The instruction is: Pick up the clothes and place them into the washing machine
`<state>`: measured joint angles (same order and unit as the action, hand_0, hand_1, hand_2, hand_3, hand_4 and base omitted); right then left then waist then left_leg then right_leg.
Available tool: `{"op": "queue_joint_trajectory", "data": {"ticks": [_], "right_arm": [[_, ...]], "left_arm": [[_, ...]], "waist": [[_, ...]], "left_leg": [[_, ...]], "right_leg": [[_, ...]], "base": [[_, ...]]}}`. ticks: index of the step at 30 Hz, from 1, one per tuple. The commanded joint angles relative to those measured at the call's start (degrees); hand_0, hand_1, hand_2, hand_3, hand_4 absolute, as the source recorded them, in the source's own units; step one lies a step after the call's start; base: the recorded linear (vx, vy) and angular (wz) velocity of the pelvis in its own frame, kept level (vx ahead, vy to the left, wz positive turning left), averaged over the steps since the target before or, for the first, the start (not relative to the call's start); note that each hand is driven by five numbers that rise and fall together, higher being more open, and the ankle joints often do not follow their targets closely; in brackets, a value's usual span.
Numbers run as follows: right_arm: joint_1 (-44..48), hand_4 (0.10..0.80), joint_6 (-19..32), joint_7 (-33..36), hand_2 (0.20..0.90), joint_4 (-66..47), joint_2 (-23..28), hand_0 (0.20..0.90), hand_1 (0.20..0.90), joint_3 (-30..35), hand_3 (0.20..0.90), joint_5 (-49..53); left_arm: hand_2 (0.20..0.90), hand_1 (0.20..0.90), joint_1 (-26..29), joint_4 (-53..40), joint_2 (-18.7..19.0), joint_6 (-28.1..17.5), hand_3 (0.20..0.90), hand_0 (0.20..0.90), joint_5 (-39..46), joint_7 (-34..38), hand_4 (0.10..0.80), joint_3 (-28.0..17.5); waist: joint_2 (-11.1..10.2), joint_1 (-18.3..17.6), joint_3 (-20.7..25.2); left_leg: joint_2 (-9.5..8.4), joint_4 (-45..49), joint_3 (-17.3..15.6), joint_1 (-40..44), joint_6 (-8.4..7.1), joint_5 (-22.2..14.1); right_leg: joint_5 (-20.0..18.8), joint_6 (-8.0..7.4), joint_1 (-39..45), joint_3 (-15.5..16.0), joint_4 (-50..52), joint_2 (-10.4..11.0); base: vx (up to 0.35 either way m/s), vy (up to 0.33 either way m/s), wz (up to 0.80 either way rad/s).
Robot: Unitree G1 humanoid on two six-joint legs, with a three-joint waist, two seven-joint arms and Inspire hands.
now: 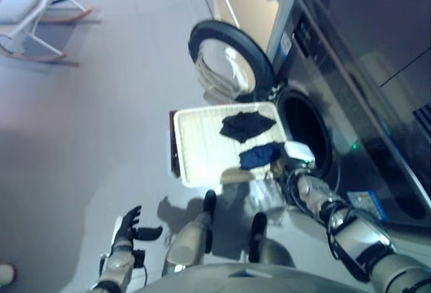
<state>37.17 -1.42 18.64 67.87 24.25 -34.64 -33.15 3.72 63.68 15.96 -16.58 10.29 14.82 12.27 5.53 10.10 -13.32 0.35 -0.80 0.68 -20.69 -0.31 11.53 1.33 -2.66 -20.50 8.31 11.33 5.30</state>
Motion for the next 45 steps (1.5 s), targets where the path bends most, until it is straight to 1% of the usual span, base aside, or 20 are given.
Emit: {"op": "queue_joint_trajectory", "data": {"ticks": [1, 3, 5, 8, 9, 11, 17, 19, 24, 34, 39, 45], "right_arm": [[7.54, 0.8, -0.83, 4.99, 0.9, 1.49, 4.06, 0.9, 0.9, -3.47, 0.9, -1.98], [11.87, 0.8, -1.56, 6.32, 0.9, 1.87, 6.72, 0.9, 0.9, -4.14, 0.9, -2.18], [14.56, 0.8, -1.84, 6.9, 0.9, 3.74, 8.07, 0.9, 0.9, -4.97, 0.9, -1.94], [16.86, 0.8, -2.09, 7.18, 0.9, 5.3, 9.09, 0.9, 0.9, -5.82, 0.9, -1.72], [18.32, 0.8, -2.04, 7.12, 0.9, 5.76, 9.84, 0.9, 0.9, -5.87, 0.9, -0.84], [19.48, 0.8, -2.21, 7.01, 0.9, 6.55, 10.13, 0.9, 0.9, -6.5, 0.9, -0.93], [20.43, 0.8, -2.13, 7.46, 0.9, 7.33, 9.66, 0.9, 0.9, -7.11, 0.9, -0.37], [19.82, 0.8, -1.85, 8.64, 0.9, 6.33, 9.46, 0.9, 0.9, -6.79, 0.9, 0.03], [19.57, 0.8, -1.78, 10.77, 0.9, 4.78, 8.48, 0.9, 0.9, -6.76, 0.9, -0.92], [22.17, 0.8, -1.22, 9.61, 0.9, 7.65, 7.34, 0.9, 0.9, -9.85, 0.9, -0.82], [24.27, 0.8, -1.04, 8.9, 0.9, 9.37, 8.09, 0.9, 0.9, -11.14, 0.9, -0.27], [26.95, 0.8, -1.57, 7.12, 0.9, 12.38, 8.86, 0.9, 0.9, -12.2, 0.9, -0.46]], "left_arm": [[0.9, 0.9, 2.58, -1.89, 1.93, -3.53, 0.9, 0.9, 3.61, 4.24, 0.8, 0.36], [0.9, 0.9, 3.78, -1.92, 1.06, -3.99, 0.9, 0.9, 5.16, 5.47, 0.8, 0.94], [0.9, 0.9, 4.17, -2.12, 0.65, -4.1, 0.9, 0.9, 5.72, 5.58, 0.8, 1.71], [0.9, 0.9, 4.21, -2.63, 0.43, -4.2, 0.9, 0.9, 6.15, 5.78, 0.8, 2.26], [0.9, 0.9, 5.0, -2.3, 0.33, -4.34, 0.9, 0.9, 6.45, 6.05, 0.8, 2.9], [0.9, 0.9, 5.5, -1.74, 0.13, -4.15, 0.9, 0.9, 6.65, 6.24, 0.8, 3.26], [0.9, 0.9, 6.47, -1.96, 0.22, -4.29, 0.9, 0.9, 7.16, 7.19, 0.8, 3.61], [0.9, 0.9, 6.5, -2.41, 0.15, -4.63, 0.9, 0.9, 7.1, 7.69, 0.8, 3.64], [0.9, 0.9, 6.79, -2.78, -0.13, -5.2, 0.9, 0.9, 6.6, 8.95, 0.8, 4.57], [0.9, 0.9, 9.42, -2.88, 0.29, -5.69, 0.9, 0.9, 7.82, 8.4, 0.8, 5.5], [0.9, 0.9, 10.78, -3.92, 0.41, -6.0, 0.9, 0.9, 8.76, 7.98, 0.8, 5.87], [0.9, 0.9, 12.15, -5.43, 0.29, -6.25, 0.9, 0.9, 9.74, 7.64, 0.8, 6.27]], "waist": [[-0.72, 1.07, -1.63], [-0.16, 1.1, -3.23], [0.26, 1.54, -3.96], [0.73, 1.79, -4.64], [0.88, 1.59, -5.7], [0.96, 1.53, -6.17], [1.97, 1.9, -7.04], [2.1, 1.96, -7.41], [2.1, 2.03, -7.93], [1.84, 3.05, -9.62], [2.6, 3.74, -11.07], [4.02, 4.54, -12.73]], "left_leg": [[-1.68, 3.22, -1.95, -3.13, -1.28, -3.78], [-1.87, 4.93, -2.41, -6.05, -1.5, -3.83], [-1.89, 5.84, -2.58, -7.82, -1.67, -3.83], [-2.06, 6.65, -2.53, -9.49, -1.71, -3.97], [-2.13, 7.31, -2.54, -10.74, -1.71, -4.05], [-2.31, 7.68, -2.29, -11.63, -1.73, -3.97], [-2.67, 7.46, -2.13, -13.14, -1.66, -3.72], [-2.79, 7.35, -1.97, -13.3, -1.6, -3.65], [-3.03, 7.05, -1.52, -13.31, -1.42, -3.55], [-3.31, 6.98, -0.23, -15.58, -1.58, -2.8], [-3.39, 6.8, 0.25, -18.0, -1.96, -1.97], [-3.92, 8.01, 0.27, -22.02, -2.15, -1.52]], "right_leg": [[-2.98, -2.79, -3.36, -3.48, 1.91, 2.82], [-3.05, -2.5, -6.27, -4.35, 3.31, 2.8], [-3.05, -2.33, -7.85, -4.59, 4.07, 2.88], [-2.97, -2.17, -9.28, -4.88, 4.72, 2.84], [-2.83, -2.05, -10.51, -5.16, 5.76, 2.91], [-2.75, -1.84, -11.33, -5.28, 6.28, 2.75], [-2.26, -1.46, -12.95, -5.23, 6.95, 2.75], [-2.22, -1.46, -13.02, -4.96, 6.94, 2.8], [-1.94, -1.5, -12.75, -4.72, 6.92, 2.8], [-2.02, -1.36, -14.19, -4.03, 6.96, 2.89], [-2.37, -1.2, -16.68, -3.69, 7.42, 3.01], [-2.48, -0.94, -20.77, -4.67, 9.03, 2.97]], "base": [[-0.09, 0.016, -0.11], [-0.056, 0.01, -0.15], [-0.019, 0.003, -0.02], [-0.008, -0.001, -0.03], [-0.002, -0.008, 0.06], [0.017, -0.016, 0.08], [0.023, -0.005, 0.07], [0.032, -0.009, 0.03], [0.013, -0.003, 0.01], [-0.012, -0.019, 0.07], [-0.037, -0.001, 0.1], [-0.035, 0.02, 0.05]]}}
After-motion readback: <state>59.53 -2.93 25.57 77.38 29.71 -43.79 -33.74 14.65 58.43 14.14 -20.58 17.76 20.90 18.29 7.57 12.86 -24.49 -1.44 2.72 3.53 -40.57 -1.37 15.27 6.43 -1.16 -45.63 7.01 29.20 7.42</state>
